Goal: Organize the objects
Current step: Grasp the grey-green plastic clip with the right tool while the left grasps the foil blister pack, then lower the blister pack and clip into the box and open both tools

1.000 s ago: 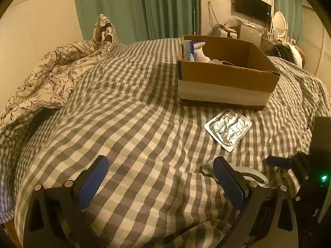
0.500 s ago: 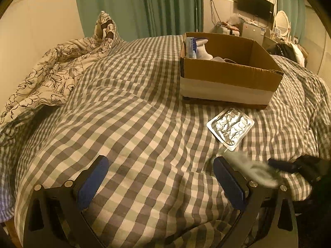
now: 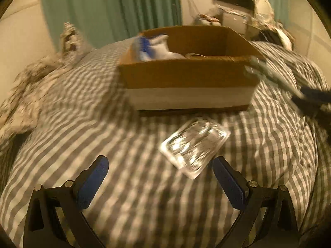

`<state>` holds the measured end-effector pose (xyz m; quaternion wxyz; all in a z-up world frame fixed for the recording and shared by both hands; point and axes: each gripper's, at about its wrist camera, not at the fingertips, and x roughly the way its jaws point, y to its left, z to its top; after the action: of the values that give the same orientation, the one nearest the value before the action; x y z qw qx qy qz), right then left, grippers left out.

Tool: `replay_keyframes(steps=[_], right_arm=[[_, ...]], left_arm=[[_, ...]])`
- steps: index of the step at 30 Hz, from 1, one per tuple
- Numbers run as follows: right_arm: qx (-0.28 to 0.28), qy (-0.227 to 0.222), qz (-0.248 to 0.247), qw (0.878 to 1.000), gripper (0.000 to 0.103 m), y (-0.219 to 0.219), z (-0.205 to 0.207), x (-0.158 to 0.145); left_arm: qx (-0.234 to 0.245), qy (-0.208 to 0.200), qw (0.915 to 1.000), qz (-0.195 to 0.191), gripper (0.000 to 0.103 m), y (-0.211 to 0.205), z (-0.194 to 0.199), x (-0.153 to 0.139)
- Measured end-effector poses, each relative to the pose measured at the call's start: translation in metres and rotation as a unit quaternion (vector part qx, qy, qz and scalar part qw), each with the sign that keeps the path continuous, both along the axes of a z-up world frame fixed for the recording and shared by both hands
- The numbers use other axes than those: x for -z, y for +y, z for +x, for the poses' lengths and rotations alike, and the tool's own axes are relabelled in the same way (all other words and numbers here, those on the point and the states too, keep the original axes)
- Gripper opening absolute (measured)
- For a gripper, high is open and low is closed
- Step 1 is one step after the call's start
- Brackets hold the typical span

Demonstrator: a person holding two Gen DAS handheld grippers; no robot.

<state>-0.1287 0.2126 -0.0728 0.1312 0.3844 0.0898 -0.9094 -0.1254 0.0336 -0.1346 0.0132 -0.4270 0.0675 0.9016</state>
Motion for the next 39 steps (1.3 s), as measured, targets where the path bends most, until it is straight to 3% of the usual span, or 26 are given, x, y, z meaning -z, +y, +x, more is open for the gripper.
replay_keyframes(steps=[3,8,14,20,29,39], right_arm=[[-0.010,-0.004,-0.008,1.000,0.051,0.003,-0.004,0.001],[-0.016,-0.008,-0.016,1.000,0.051,0.006,-0.002,0.013],[-0.011,-0.016,-0.046,0.999,0.051,0.021,-0.002,0.016],[-0.003,-0.017,-0.041,0.999,0.051,0.019,0.000,0.018],[0.000,-0.001,-0.038,0.999,0.051,0.016,0.021,0.003],[-0.010,0.054,-0.021,0.998,0.051,0.003,0.043,-0.046]], left_arm=[[0.052,-0.021,0.9984,0.007,0.103,0.016,-0.022,0.016],[0.097,-0.041,0.9945,0.000,0.103,0.028,-0.051,0.038],[0.084,-0.073,0.9923,0.054,0.102,0.018,-0.074,0.057],[0.115,-0.072,0.9894,0.053,0.068,0.022,-0.056,0.048],[0.099,-0.049,0.9937,0.020,0.068,0.021,-0.013,0.011],[0.072,0.050,0.9959,0.018,0.068,0.014,0.004,-0.078]])
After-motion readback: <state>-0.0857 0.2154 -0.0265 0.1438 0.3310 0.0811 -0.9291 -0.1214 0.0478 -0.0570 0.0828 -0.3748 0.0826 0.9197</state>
